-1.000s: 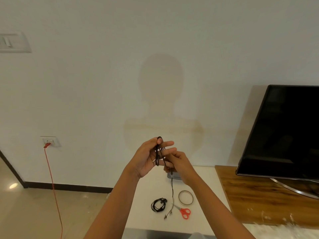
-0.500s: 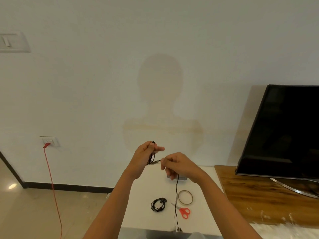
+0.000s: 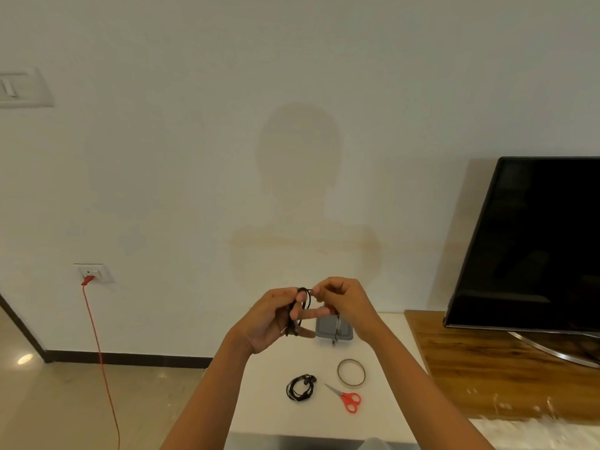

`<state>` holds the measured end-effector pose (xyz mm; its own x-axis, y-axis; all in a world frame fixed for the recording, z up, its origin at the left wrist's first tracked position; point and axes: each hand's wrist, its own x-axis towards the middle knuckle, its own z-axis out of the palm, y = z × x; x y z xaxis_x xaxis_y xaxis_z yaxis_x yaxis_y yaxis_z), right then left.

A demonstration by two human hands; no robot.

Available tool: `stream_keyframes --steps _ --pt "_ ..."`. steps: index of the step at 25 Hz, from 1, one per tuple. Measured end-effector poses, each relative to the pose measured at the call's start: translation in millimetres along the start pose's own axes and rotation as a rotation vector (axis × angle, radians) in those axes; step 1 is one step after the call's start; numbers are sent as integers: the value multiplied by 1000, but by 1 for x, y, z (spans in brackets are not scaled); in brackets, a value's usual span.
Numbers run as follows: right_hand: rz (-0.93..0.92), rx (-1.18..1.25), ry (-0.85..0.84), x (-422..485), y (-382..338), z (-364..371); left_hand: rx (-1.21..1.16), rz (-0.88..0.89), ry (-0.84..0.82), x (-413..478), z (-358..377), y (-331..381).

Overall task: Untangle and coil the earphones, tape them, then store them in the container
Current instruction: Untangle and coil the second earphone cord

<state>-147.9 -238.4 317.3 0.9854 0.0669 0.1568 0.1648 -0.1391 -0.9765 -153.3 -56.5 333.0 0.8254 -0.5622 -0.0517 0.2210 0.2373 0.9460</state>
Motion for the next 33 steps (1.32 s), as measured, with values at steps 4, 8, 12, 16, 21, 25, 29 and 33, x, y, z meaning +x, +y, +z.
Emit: stream_keyframes --steps 4,8,12,16,21,25,29,33 --pt "23 94 -52 -8 10 8 -220 22 38 1 2 3" --pt "22 115 -104 -11 7 3 -235 15 44 -1 1 7" --pt "37 173 -164 -13 3 -3 -225 -3 89 -3 2 14" --pt "68 199 -180 -14 1 -2 -238 2 129 -4 4 17" --pt "17 249 -187 -15 2 -2 -262 51 167 -4 2 25" --pt "1 200 -172 -13 2 -5 -261 81 185 -4 -1 31" --pt "40 204 -172 -12 6 -4 -284 135 199 -2 4 32" --pt "114 219 -233 -20 16 3 -371 240 224 5 2 31"
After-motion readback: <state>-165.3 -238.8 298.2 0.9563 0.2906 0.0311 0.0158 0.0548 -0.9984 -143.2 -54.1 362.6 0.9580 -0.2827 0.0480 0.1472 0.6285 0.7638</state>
